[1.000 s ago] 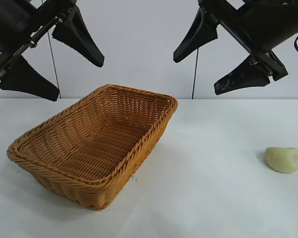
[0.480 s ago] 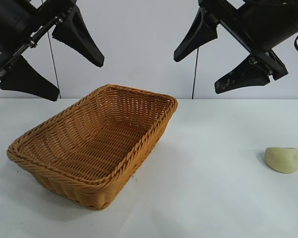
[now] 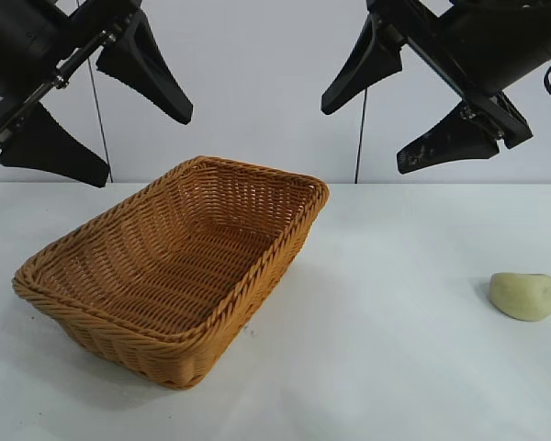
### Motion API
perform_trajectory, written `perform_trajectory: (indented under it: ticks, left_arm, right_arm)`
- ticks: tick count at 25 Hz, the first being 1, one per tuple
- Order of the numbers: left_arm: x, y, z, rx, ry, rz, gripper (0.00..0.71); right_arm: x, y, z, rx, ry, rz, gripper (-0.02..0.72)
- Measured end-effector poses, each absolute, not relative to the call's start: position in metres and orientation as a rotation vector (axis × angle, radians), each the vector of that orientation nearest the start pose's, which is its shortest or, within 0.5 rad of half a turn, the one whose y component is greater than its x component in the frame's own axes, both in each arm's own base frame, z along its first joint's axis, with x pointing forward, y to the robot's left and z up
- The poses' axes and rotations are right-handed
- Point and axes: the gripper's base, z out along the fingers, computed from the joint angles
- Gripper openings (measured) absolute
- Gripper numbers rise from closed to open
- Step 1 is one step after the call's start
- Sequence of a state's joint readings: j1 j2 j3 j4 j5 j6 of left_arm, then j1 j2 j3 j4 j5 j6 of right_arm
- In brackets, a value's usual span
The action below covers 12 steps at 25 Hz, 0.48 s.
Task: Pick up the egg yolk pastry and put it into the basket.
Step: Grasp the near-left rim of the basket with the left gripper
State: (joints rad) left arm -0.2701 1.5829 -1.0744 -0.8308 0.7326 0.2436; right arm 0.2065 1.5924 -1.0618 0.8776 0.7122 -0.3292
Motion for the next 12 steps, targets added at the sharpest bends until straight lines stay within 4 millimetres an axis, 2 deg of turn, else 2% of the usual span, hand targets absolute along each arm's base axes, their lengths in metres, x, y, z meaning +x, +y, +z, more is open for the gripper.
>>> perform_trajectory:
  ticks: [4, 7, 12]
  left_arm:
    - [0.299, -0.127, 0.258, -0.087, 2.636, -0.907, 0.664]
    - [0.294, -0.121, 0.266, -0.123, 2.645, -0.833, 0.664]
    - [0.271, -0.111, 0.279, -0.283, 2.644, -0.774, 0.664]
  right_arm:
    - [0.310, 0.112, 0.253, 0.038, 2.569, 0.908, 0.646]
    - [0.310, 0.112, 0.253, 0.038, 2.569, 0.908, 0.646]
    - [0.310, 0.112, 0.253, 0.038, 2.569, 0.908, 0.646]
